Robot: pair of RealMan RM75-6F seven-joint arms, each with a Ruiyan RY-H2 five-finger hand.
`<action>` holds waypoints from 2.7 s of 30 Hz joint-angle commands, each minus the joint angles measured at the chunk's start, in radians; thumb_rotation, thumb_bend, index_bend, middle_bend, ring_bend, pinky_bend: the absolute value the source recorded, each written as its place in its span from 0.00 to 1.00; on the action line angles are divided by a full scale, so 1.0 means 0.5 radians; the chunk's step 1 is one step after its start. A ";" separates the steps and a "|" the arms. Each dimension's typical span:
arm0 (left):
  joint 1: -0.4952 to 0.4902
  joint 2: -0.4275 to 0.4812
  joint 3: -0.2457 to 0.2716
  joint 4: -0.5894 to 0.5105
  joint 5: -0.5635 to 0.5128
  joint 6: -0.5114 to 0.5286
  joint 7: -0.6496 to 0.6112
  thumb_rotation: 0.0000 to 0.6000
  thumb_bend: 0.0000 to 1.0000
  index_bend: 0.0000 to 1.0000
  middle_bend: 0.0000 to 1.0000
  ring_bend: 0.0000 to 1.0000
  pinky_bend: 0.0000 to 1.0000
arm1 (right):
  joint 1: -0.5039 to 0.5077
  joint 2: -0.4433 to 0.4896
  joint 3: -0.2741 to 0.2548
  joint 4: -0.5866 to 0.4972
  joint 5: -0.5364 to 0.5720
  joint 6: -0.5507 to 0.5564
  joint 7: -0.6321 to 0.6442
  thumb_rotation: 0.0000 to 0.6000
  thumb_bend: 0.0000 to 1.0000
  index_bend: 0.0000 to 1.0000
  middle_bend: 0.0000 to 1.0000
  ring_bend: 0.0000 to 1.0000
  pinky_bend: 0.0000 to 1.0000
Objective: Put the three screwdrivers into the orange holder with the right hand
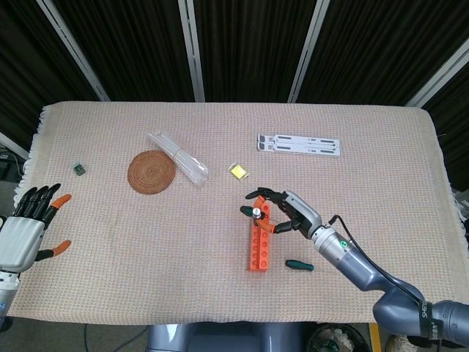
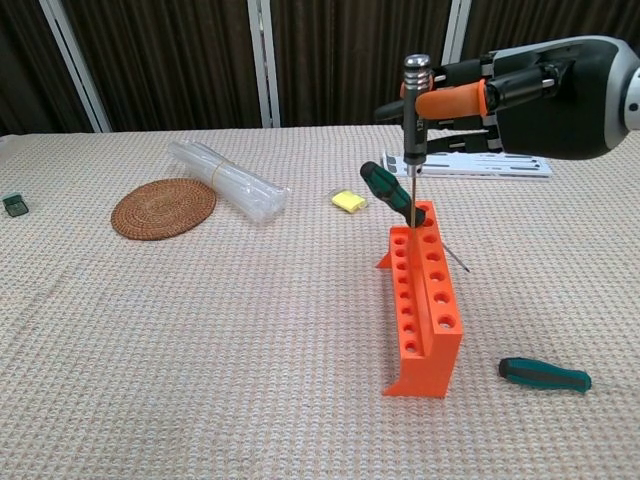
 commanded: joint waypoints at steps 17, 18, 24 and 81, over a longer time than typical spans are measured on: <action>0.008 0.017 0.001 -0.042 0.007 0.026 0.024 1.00 0.14 0.15 0.00 0.00 0.00 | -0.068 0.086 0.024 -0.031 -0.099 -0.020 0.072 1.00 0.46 0.65 0.22 0.00 0.00; 0.008 0.017 0.001 -0.043 0.006 0.025 0.025 1.00 0.14 0.15 0.00 0.00 0.00 | -0.070 0.089 0.024 -0.029 -0.104 -0.021 0.079 1.00 0.46 0.65 0.22 0.00 0.00; 0.008 0.017 0.003 -0.054 0.006 0.022 0.039 1.00 0.14 0.15 0.00 0.00 0.00 | -0.079 0.092 0.014 -0.009 -0.137 -0.033 0.122 1.00 0.46 0.65 0.22 0.00 0.00; 0.030 0.009 0.014 -0.006 0.004 0.049 -0.007 1.00 0.14 0.15 0.00 0.00 0.00 | -0.146 -0.287 -0.166 0.272 -0.253 0.244 -0.165 1.00 0.38 0.47 0.19 0.00 0.00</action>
